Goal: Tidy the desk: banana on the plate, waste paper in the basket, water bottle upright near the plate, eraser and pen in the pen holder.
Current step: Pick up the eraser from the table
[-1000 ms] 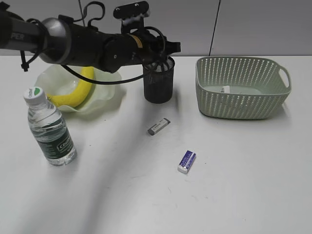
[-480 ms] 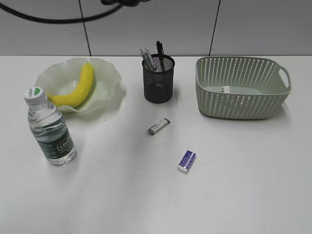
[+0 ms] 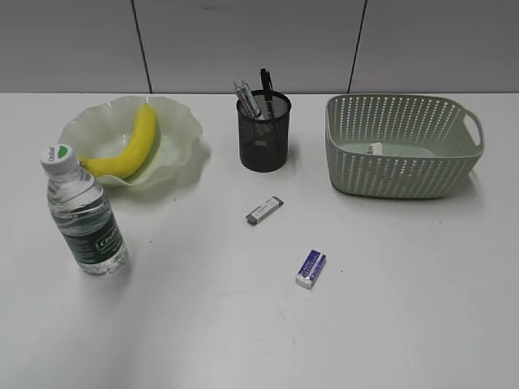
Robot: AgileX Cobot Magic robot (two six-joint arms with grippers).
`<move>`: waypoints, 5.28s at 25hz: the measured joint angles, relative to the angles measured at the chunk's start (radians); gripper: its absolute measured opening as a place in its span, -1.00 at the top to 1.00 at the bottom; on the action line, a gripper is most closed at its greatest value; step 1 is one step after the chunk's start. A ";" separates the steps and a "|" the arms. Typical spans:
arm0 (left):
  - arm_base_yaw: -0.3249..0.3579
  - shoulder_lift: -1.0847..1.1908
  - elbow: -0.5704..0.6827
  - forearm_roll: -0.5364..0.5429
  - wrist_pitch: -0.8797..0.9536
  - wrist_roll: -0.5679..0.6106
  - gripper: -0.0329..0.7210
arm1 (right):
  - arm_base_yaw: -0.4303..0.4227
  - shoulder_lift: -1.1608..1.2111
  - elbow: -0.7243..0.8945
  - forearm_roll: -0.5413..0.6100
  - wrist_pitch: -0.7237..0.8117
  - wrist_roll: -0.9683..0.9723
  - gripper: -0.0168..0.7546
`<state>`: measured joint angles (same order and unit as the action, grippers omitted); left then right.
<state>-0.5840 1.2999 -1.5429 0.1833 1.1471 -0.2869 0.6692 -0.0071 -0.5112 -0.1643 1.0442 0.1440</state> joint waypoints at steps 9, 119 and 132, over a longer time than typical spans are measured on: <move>-0.001 -0.524 0.393 -0.001 0.065 0.041 0.23 | 0.000 0.000 0.000 0.022 0.000 0.000 0.31; -0.002 -1.306 1.003 -0.036 -0.085 0.108 0.24 | -0.057 2.075 -0.835 0.340 -0.136 0.412 -0.62; -0.002 -1.306 1.003 -0.036 -0.085 0.108 0.24 | -0.057 2.154 -0.835 0.259 -0.182 0.471 -0.06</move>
<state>-0.5859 -0.0060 -0.5396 0.1477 1.0621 -0.1792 0.6120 2.1470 -1.3465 0.0947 0.8621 0.6151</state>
